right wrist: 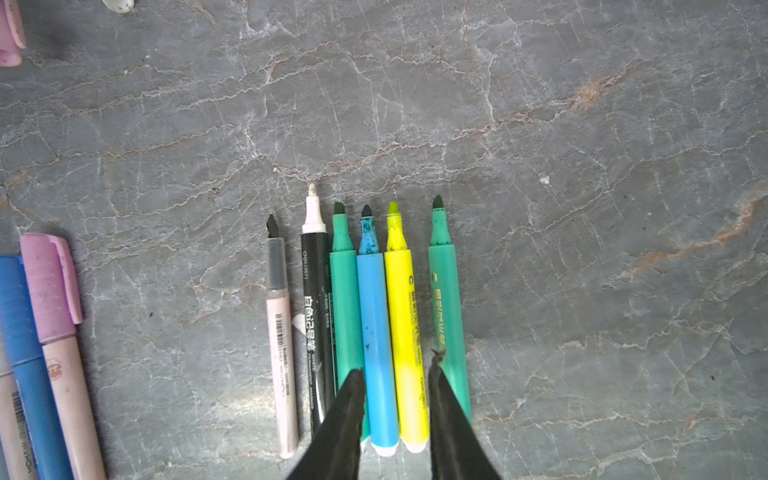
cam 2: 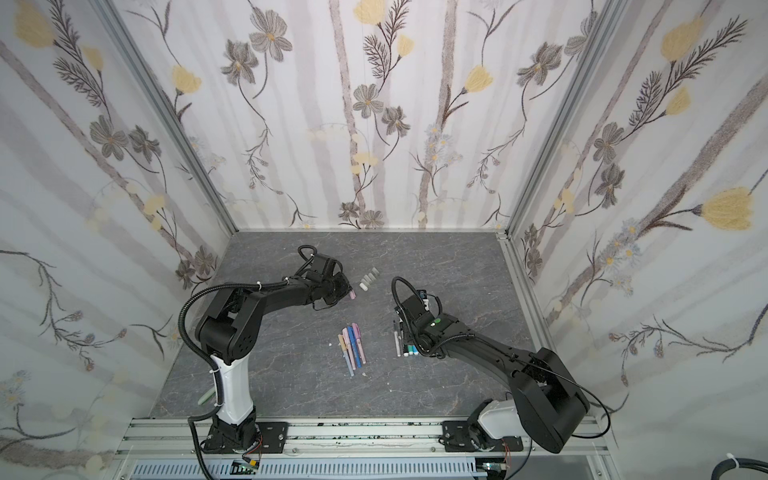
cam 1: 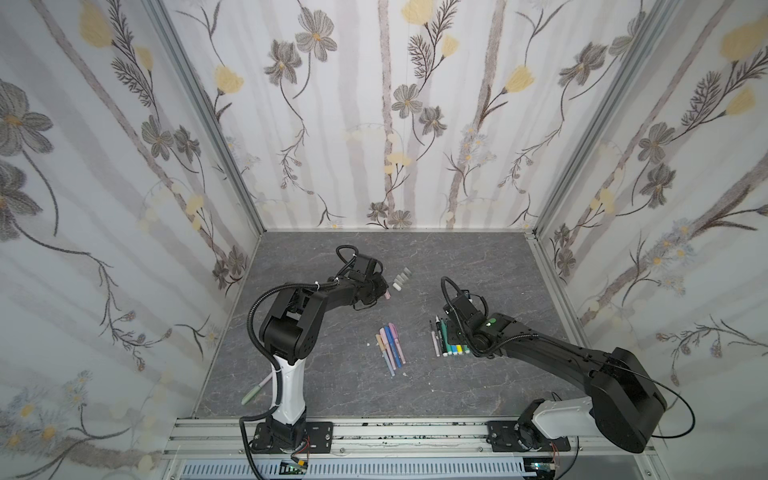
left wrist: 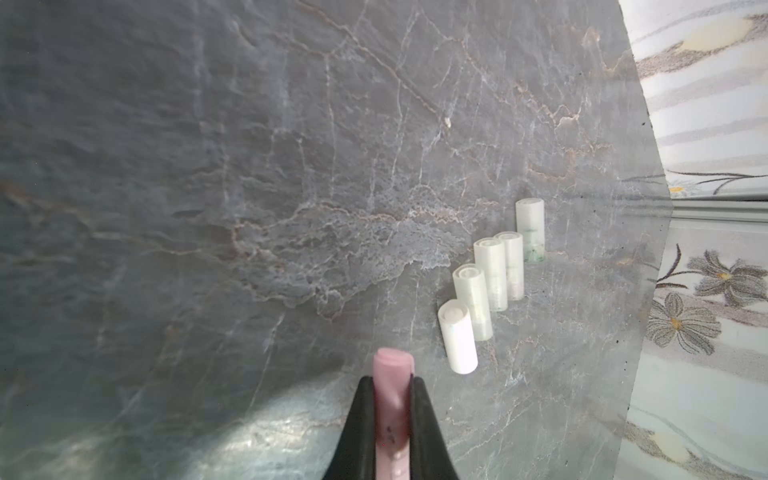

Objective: Open the pen caps
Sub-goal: 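Set the pink cap beside the white caps and open the left gripper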

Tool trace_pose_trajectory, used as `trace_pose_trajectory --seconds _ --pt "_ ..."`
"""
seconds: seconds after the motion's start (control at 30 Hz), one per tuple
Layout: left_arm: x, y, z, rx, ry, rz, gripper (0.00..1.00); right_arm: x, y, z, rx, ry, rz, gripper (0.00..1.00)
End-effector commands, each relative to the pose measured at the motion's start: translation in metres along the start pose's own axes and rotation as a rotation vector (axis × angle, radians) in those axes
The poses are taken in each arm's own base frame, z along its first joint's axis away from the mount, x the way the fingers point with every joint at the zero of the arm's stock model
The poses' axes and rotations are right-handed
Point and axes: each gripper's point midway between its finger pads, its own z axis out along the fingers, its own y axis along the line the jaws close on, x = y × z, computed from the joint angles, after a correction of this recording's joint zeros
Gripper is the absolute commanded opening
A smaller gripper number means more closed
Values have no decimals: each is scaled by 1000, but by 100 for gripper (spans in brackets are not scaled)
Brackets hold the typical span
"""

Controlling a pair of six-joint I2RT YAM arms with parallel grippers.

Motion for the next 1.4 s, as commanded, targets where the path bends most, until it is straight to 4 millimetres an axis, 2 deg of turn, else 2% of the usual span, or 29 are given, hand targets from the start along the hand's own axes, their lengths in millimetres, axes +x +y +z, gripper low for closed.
trace_pose_trajectory --seconds 0.0,0.53,0.97,1.2,1.37 --pt "-9 -7 4 17 -40 -24 9 2 0 1 -2 5 4 28" --pt "-2 -7 23 1 -41 -41 16 7 1 5 -10 14 3 28" --pt "-4 -11 22 5 -47 -47 24 6 1 5 -13 9 -2 28" --pt "-8 -22 -2 48 -62 -35 26 -1 9 -1 -60 -11 -17 28" --pt "-17 -37 -41 98 -93 1 26 -7 27 -8 -131 -17 -62 29"
